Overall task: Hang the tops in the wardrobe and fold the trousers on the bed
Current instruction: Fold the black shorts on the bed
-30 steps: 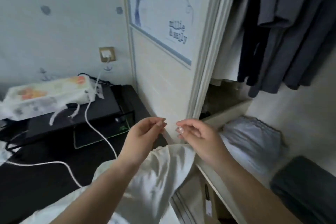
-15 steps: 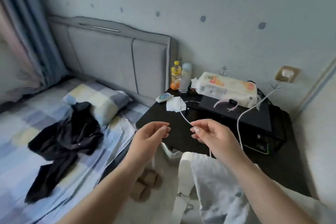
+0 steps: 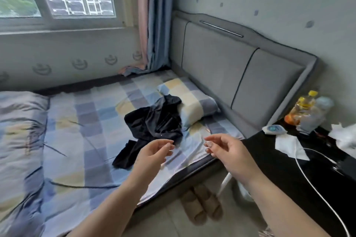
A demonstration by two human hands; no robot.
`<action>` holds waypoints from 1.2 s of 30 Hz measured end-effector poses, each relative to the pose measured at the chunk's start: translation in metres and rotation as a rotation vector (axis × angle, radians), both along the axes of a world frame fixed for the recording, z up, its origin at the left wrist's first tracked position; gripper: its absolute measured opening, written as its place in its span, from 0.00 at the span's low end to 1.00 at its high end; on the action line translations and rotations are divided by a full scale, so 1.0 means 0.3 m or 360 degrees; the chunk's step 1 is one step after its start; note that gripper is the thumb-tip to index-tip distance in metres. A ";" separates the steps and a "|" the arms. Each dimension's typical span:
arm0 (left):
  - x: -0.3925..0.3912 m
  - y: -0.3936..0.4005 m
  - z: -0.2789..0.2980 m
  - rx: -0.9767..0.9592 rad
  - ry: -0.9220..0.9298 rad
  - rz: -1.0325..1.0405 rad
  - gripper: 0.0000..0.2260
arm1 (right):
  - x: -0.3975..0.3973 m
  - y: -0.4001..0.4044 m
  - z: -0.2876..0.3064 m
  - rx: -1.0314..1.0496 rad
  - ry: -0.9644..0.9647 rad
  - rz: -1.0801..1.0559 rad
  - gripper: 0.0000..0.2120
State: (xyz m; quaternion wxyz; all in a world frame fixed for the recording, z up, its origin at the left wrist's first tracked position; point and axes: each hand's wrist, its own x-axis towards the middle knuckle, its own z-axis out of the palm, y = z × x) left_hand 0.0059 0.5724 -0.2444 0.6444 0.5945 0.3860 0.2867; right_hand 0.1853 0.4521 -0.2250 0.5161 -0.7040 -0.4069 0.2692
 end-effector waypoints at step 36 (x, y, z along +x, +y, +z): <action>0.737 1.488 -1.395 -0.0390 0.1028 -0.0024 0.05 | 0.800 1.560 -1.476 -0.1282 -0.0232 0.0513 0.15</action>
